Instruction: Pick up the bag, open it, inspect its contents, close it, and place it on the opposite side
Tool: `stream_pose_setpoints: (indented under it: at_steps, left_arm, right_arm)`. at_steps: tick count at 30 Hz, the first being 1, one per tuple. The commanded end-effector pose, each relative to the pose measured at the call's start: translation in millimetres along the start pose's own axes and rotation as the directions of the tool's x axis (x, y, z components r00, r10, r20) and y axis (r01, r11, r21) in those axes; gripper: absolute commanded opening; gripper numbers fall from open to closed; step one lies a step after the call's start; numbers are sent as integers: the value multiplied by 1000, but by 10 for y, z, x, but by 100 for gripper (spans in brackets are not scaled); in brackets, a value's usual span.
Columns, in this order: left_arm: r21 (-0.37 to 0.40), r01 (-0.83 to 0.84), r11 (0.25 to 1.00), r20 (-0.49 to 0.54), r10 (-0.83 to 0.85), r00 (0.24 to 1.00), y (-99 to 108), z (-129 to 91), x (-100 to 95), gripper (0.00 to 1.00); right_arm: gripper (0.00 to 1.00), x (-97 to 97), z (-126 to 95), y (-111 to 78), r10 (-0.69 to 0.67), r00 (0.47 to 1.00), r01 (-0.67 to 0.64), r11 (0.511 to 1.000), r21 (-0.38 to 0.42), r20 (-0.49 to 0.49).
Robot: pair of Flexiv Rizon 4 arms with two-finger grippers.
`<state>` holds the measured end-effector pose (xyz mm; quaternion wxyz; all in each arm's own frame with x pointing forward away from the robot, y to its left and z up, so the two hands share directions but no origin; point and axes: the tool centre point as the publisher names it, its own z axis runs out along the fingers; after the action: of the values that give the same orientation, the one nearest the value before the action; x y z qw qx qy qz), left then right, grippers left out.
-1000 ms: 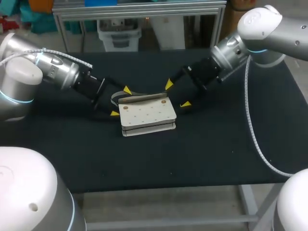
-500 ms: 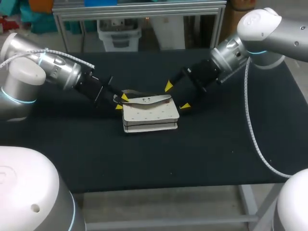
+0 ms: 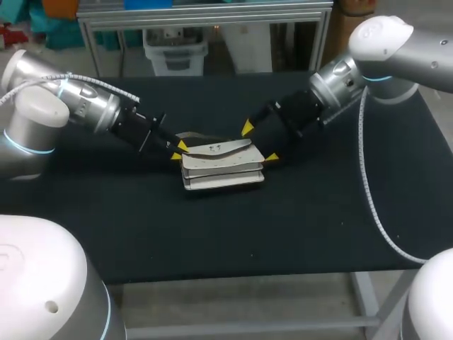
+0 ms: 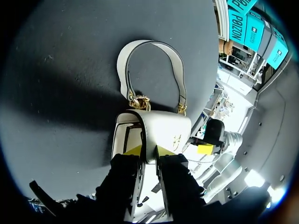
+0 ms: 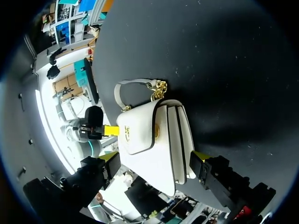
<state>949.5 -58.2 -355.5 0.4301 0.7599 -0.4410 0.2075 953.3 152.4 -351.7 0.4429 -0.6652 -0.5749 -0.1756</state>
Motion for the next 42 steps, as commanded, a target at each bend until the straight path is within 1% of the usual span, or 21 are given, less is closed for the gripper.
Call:
stream_pose_setpoints:
  at_steps: [1, 3, 6, 12, 15, 17, 19, 22, 25, 26, 27, 34, 35, 37, 39, 40, 41, 42]
  left_arm:
    - [17, -55, 998, -10, 55, 998, 20, -6, -47, 0]
    - [30, -124, 992, -12, 124, 992, 46, 0, -57, 0]
    - [43, -223, 974, -17, 224, 974, 77, 36, -67, 0]
    - [57, -264, 963, -27, 266, 964, 62, 73, -63, 0]
    - [59, -266, 962, -29, 268, 963, 56, 80, -64, 0]
    - [59, -272, 960, -28, 274, 961, 60, 83, -71, 0]
    - [59, -275, 960, -26, 277, 961, 64, 85, -76, 0]
    - [58, -276, 960, -22, 277, 961, 64, 89, -81, 0]
    - [56, -274, 960, -22, 276, 961, 58, 90, -84, 0]
    - [57, -274, 960, -22, 276, 961, 57, 88, -85, 0]
    - [57, -274, 960, -21, 276, 961, 57, 88, -86, 0]
    - [44, -272, 961, -20, 273, 962, 34, 106, -86, 0]
    - [41, -272, 961, -19, 273, 962, 31, 111, -84, 0]
    - [36, -272, 962, -20, 273, 962, 26, 117, -83, 0]
    - [32, -272, 962, -21, 272, 962, 20, 120, -84, 0]
    - [28, -273, 962, -20, 273, 962, 15, 124, -85, 0]
    - [26, -274, 961, -19, 274, 961, 10, 129, -84, 0]
    - [23, -275, 961, -17, 276, 961, 4, 134, -83, 0]
  right_arm:
    - [100, -1, -82, -7, -8, 1000, 8, 1000, -25, -6]
    - [100, 3, -91, -4, -20, 1000, 20, 999, -43, -8]
    - [100, -3, -48, 9, -26, 1000, 25, 999, -47, -12]
    - [100, -57, 53, 41, -19, 999, 18, 999, -46, -28]
    - [95, -78, 82, 54, -16, 999, 14, 998, -59, -35]
    - [86, -86, 86, 65, -22, 998, 18, 997, -75, -54]
    - [68, -78, 66, 78, -30, 997, 24, 995, -97, -66]
    - [50, -32, 34, 78, -65, 995, 54, 990, -132, -77]
    - [49, -5, 44, 76, -86, 993, 74, 987, -143, -79]
    - [51, -9, 55, 82, -87, 993, 75, 987, -144, -79]
    - [56, -17, 69, 91, -89, 993, 77, 987, -143, -81]
    - [65, -65, 192, 129, -109, 990, 96, 986, -135, -90]
    - [63, -71, 204, 134, -112, 989, 98, 986, -137, -92]
    - [49, -80, 225, 145, -121, 988, 106, 984, -146, -100]
    - [43, -86, 238, 154, -133, 984, 114, 981, -157, -115]
    - [35, -89, 241, 159, -142, 982, 121, 979, -161, -123]
    - [21, -91, 245, 165, -152, 980, 131, 978, -166, -127]
    - [11, -92, 252, 170, -166, 977, 143, 975, -170, -130]
